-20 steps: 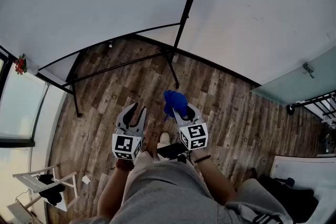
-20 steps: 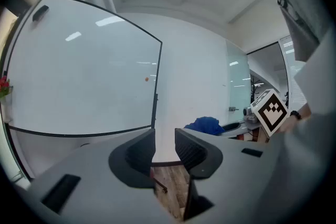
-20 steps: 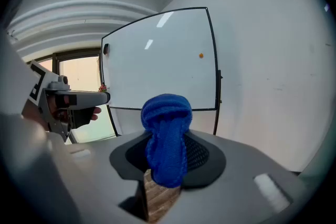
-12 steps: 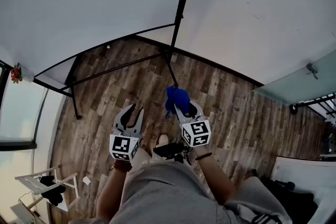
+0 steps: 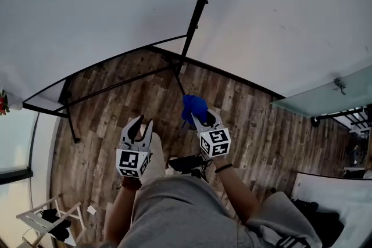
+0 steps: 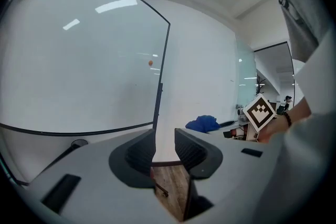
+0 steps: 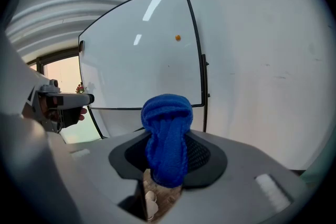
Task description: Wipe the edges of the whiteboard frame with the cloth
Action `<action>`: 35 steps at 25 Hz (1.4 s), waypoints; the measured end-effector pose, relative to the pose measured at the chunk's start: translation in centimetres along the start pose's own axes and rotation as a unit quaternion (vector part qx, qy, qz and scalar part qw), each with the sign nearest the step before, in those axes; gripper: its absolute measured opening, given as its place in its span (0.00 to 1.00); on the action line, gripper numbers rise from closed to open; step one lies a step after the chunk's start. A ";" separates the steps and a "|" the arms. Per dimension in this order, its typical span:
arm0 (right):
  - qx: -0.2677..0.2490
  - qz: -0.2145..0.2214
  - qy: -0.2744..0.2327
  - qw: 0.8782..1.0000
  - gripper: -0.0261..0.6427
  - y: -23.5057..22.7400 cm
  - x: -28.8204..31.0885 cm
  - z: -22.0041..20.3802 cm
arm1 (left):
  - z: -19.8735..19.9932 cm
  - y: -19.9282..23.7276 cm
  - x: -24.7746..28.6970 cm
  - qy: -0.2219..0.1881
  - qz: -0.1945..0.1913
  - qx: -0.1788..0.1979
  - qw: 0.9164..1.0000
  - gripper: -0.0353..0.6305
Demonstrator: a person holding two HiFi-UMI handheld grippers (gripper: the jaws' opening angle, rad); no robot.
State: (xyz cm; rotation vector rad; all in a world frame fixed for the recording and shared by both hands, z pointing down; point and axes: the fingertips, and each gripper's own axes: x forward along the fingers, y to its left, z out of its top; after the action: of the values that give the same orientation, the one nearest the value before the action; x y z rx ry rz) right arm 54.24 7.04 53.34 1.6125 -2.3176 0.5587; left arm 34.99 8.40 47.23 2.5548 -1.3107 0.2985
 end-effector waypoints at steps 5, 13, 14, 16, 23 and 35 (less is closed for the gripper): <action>0.012 -0.015 0.020 1.000 0.26 -2.0 6.4 3.1 | 3.4 4.2 6.5 -0.019 -0.044 -0.010 0.999 0.23; -0.013 -0.045 0.061 0.997 0.26 -5.5 15.6 7.5 | 8.7 8.9 12.3 -0.039 -0.100 0.028 0.994 0.23; -0.013 -0.047 0.066 0.997 0.26 -6.0 16.7 7.6 | 8.4 9.5 12.4 -0.031 -0.099 0.025 0.994 0.23; -0.011 -0.046 0.077 0.996 0.26 -6.9 18.9 7.3 | 7.6 11.1 12.3 -0.015 -0.090 0.009 0.996 0.23; -0.017 -0.059 0.106 0.992 0.26 -12.0 26.5 5.0 | 6.8 15.0 13.6 0.025 -0.039 -0.012 0.999 0.23; -0.052 -0.057 0.094 0.993 0.26 -18.1 35.1 1.9 | 10.8 17.6 17.5 0.026 0.036 0.006 0.999 0.22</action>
State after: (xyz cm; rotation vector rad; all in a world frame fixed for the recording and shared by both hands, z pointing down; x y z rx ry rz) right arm 58.95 -28.80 69.44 1.5613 -2.0693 0.5300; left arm 31.40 -18.28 44.47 2.4961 -1.3875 0.3838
